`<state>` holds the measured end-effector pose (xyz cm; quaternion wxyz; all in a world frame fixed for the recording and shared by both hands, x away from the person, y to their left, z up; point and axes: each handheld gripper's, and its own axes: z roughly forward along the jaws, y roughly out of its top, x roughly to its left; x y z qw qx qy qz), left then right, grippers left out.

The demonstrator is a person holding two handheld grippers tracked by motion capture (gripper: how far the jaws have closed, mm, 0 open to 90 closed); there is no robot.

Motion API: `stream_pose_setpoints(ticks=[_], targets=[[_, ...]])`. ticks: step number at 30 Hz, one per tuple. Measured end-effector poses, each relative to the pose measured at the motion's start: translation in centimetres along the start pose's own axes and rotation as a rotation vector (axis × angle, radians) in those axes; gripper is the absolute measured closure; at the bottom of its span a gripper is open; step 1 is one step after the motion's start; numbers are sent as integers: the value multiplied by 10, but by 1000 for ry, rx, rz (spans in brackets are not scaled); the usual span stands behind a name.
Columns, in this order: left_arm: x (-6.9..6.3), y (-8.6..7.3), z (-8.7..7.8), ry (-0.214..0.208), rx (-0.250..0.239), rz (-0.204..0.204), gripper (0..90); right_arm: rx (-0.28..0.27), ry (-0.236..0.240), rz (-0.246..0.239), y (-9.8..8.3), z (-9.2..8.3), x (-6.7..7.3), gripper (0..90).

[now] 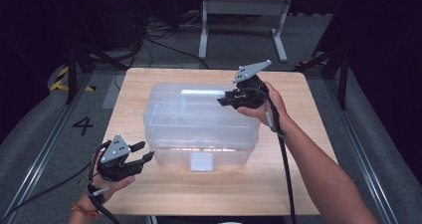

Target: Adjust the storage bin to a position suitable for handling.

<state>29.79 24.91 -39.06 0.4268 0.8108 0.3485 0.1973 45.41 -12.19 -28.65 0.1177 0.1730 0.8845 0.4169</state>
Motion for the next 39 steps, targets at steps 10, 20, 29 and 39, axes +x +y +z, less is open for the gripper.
stream_pose_setpoints(ticks=[10,20,29,39], targets=[[0,6,7,13,-20,-17,644,-1,-10,-8,7,-5,-2,756],[0,4,11,25,-48,-30,753,-13,-24,-12,7,-6,-1,748],[0,5,10,37,-67,-30,812,-47,-109,-58,8,-20,8,719],[1,6,10,33,-67,-20,825,-124,-187,-58,-13,-67,6,656]])
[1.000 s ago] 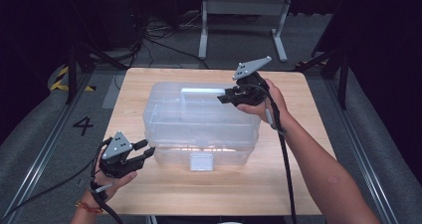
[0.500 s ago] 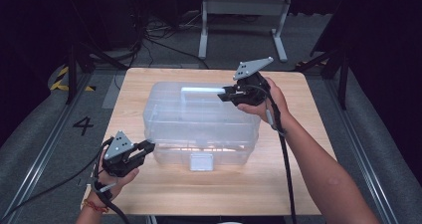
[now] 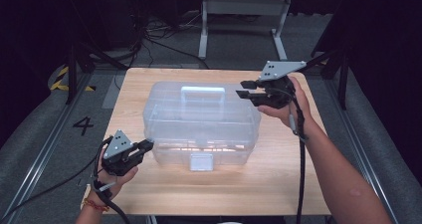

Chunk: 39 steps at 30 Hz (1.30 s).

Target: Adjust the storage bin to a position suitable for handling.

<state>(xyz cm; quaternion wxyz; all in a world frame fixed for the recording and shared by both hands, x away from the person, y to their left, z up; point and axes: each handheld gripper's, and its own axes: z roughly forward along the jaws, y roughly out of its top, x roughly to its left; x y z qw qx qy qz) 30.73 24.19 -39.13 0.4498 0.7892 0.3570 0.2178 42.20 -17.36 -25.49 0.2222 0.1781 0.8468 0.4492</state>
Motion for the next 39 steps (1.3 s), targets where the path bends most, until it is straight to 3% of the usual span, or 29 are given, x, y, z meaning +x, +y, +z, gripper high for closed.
stream_pose_setpoints(ticks=[10,16,19,26,29,34,39], targets=[[1,5,-2,2,-18,-1,828,-37,-103,20,-41,-38,-9,584],[0,6,-3,4,-9,1,826,-32,-138,49,-65,-47,-12,517],[2,9,-3,0,-32,-2,815,-35,-154,75,-79,-49,-14,485],[2,13,-5,7,-31,7,805,-1,-143,113,-118,-40,-15,462],[2,14,-6,14,-38,3,805,8,-133,101,-130,-35,-11,460],[3,19,-6,16,-46,6,799,6,-108,104,-144,-29,-4,453],[3,19,-7,14,-47,7,795,-32,-95,103,-151,-23,4,458]])
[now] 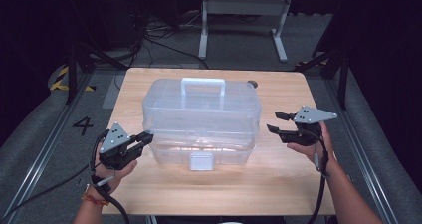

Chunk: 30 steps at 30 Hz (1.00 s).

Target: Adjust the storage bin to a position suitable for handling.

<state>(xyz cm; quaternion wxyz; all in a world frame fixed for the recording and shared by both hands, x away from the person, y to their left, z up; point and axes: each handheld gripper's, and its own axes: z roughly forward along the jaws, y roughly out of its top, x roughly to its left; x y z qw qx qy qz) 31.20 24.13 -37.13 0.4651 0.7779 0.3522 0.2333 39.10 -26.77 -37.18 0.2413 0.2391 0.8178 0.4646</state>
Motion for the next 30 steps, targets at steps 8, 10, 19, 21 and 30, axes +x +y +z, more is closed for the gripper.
stream_pose_setpoints(ticks=[8,10,19,21,30], targets=[[0,1,0,1,-2,4,795,-14,41,-30,1,12,14,448],[0,1,0,0,-1,3,794,-12,40,-31,1,14,17,446],[0,1,0,-1,-2,7,782,-67,52,-27,7,21,28,444],[0,2,-1,-5,-5,10,779,-81,48,-24,7,21,29,449],[-4,-2,-3,37,38,44,674,-148,14,-15,12,18,31,479]])
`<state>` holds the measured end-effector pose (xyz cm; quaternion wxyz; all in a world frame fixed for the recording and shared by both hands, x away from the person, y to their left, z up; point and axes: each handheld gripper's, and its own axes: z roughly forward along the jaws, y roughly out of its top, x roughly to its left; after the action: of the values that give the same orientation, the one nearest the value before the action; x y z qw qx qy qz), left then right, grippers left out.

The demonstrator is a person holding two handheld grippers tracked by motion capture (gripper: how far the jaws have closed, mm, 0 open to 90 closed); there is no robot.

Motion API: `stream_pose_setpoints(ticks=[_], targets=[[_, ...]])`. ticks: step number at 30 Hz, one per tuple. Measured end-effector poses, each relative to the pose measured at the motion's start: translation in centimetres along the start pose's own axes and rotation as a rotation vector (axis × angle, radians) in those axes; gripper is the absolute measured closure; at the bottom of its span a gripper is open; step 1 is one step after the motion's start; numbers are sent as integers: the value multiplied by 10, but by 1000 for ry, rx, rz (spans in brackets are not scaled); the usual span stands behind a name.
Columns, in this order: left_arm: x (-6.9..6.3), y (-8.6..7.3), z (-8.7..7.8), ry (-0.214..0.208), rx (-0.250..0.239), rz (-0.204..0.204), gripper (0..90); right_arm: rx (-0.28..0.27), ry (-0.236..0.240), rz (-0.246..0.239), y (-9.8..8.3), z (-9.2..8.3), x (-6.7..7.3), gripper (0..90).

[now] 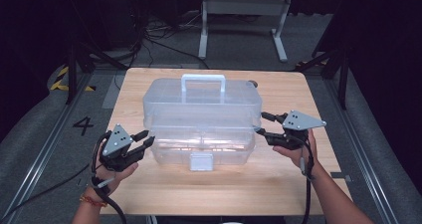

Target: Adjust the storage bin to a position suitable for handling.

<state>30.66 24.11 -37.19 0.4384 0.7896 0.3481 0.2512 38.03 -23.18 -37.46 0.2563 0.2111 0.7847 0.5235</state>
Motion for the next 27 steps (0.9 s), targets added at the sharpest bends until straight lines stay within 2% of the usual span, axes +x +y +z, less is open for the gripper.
stream_pose_setpoints(ticks=[4,6,9,10,13,15,19,22,27], targets=[[2,-5,-3,3,14,-3,604,-21,-26,4,4,0,0,494],[4,-9,-7,9,26,-4,587,-35,-51,5,8,0,-1,499],[8,-16,-10,26,44,-8,539,-47,-65,9,12,0,-3,503],[9,-19,-10,36,55,-13,525,-58,-58,12,12,0,-3,507],[11,-30,-7,57,120,10,473,-58,-73,8,16,3,-2,523],[12,-33,-6,56,136,16,442,-62,-74,11,16,3,-3,525],[16,-50,1,57,210,27,413,-68,-93,9,20,7,-5,530],[22,-62,5,70,241,3,367,-81,-110,17,23,8,-6,538],[31,-80,9,63,251,-60,295,-84,-120,22,26,12,-8,552]])
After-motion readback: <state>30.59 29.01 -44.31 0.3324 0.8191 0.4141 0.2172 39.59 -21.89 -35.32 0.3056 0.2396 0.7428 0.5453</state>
